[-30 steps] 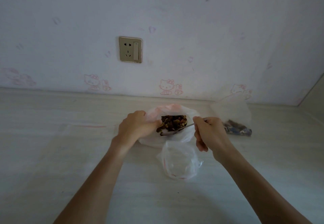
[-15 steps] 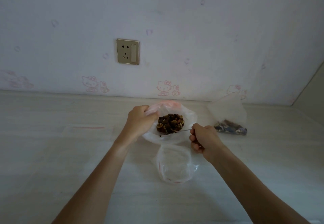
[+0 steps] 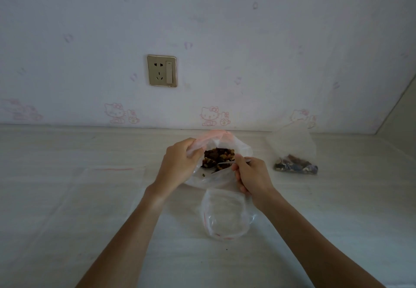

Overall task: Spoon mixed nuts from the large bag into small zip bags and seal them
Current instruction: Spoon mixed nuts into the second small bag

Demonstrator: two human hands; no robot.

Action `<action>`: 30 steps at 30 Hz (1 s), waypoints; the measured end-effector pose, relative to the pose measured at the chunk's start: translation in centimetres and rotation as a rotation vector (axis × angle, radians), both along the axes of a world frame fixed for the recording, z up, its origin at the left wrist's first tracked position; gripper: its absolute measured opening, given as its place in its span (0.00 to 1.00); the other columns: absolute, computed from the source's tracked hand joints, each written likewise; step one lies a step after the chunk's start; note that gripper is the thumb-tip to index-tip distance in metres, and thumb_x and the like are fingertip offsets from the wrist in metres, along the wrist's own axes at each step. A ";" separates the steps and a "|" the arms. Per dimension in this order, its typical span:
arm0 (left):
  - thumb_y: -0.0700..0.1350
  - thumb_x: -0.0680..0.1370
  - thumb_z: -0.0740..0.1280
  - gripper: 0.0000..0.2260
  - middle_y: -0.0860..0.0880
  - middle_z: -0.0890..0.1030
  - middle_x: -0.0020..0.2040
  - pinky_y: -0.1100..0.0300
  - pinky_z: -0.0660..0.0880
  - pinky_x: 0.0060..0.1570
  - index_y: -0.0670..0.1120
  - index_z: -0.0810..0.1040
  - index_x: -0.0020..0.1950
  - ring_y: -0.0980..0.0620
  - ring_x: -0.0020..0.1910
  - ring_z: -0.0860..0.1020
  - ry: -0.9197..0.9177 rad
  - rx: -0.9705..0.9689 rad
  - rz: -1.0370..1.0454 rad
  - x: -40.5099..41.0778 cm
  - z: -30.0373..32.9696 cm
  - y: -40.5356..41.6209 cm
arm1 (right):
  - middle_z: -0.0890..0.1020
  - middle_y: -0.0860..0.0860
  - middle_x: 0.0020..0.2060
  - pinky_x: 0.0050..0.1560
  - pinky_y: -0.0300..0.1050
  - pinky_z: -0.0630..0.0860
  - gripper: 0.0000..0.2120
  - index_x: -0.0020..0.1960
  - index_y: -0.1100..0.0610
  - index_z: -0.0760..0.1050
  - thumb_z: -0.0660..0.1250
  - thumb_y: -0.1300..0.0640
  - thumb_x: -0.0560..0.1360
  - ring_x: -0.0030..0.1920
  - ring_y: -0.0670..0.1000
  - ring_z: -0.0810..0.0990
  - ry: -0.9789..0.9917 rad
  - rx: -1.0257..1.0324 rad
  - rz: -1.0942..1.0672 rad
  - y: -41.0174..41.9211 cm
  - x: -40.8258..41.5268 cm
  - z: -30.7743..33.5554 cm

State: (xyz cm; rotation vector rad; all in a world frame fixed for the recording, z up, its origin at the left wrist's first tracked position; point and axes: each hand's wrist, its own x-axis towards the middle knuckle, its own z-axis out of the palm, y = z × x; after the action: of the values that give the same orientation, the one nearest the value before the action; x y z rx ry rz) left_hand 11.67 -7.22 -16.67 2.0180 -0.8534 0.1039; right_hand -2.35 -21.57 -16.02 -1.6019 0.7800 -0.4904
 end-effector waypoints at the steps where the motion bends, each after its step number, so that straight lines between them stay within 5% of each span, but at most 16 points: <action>1: 0.51 0.83 0.68 0.10 0.55 0.72 0.30 0.65 0.65 0.30 0.54 0.77 0.41 0.57 0.28 0.69 -0.019 0.002 -0.005 0.0 0.0 0.0 | 0.72 0.54 0.25 0.19 0.38 0.62 0.20 0.41 0.62 0.77 0.61 0.51 0.85 0.18 0.48 0.66 -0.005 0.009 0.003 -0.1 -0.1 -0.1; 9: 0.52 0.84 0.67 0.10 0.56 0.84 0.48 0.57 0.77 0.46 0.51 0.83 0.62 0.57 0.46 0.81 -0.057 -0.032 0.010 0.2 0.4 0.5 | 0.71 0.50 0.23 0.19 0.37 0.61 0.19 0.40 0.60 0.76 0.62 0.50 0.84 0.19 0.48 0.65 -0.051 0.133 0.008 -0.8 -1.1 -0.1; 15: 0.54 0.81 0.71 0.15 0.54 0.82 0.58 0.65 0.73 0.54 0.50 0.82 0.65 0.58 0.56 0.80 -0.068 -0.040 0.028 -0.3 1.7 0.7 | 0.70 0.51 0.23 0.20 0.38 0.58 0.18 0.41 0.61 0.75 0.61 0.51 0.85 0.19 0.49 0.64 -0.102 0.113 0.011 -1.8 -2.4 1.0; 20: 0.52 0.80 0.72 0.12 0.55 0.81 0.60 0.62 0.73 0.61 0.50 0.82 0.62 0.56 0.62 0.77 -0.170 -0.060 0.059 -2.0 2.8 2.1 | 0.71 0.51 0.24 0.20 0.37 0.58 0.19 0.40 0.60 0.75 0.62 0.50 0.85 0.19 0.49 0.65 -0.122 0.092 0.021 -2.3 -3.4 1.9; 23: 0.49 0.80 0.72 0.09 0.56 0.81 0.57 0.71 0.66 0.57 0.51 0.83 0.59 0.56 0.60 0.76 -0.292 -0.027 0.087 -3.9 3.2 3.2 | 0.72 0.51 0.24 0.20 0.38 0.58 0.19 0.39 0.59 0.75 0.62 0.50 0.84 0.20 0.50 0.65 -0.136 0.103 0.031 -2.2 -3.7 2.3; 27: 0.50 0.79 0.72 0.05 0.59 0.80 0.51 0.61 0.75 0.49 0.53 0.83 0.55 0.59 0.49 0.78 -0.296 0.012 0.070 -6.6 3.2 4.5 | 0.71 0.52 0.25 0.20 0.39 0.57 0.19 0.39 0.59 0.75 0.63 0.50 0.84 0.20 0.51 0.65 -0.186 0.118 0.052 -2.0 -4.7 3.1; 30: 0.57 0.80 0.69 0.05 0.62 0.81 0.42 0.62 0.77 0.39 0.58 0.82 0.51 0.63 0.40 0.80 -0.175 0.118 0.038 -8.2 2.3 5.1 | 0.71 0.53 0.26 0.21 0.38 0.57 0.19 0.37 0.58 0.75 0.64 0.50 0.84 0.21 0.51 0.65 -0.209 0.109 0.071 -1.8 -6.4 3.4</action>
State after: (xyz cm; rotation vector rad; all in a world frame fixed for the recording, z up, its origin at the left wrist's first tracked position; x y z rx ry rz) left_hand 3.50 -2.09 -14.35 2.1598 -0.9504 0.2603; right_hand -8.71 -23.41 -12.57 -1.4453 0.5804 -0.5452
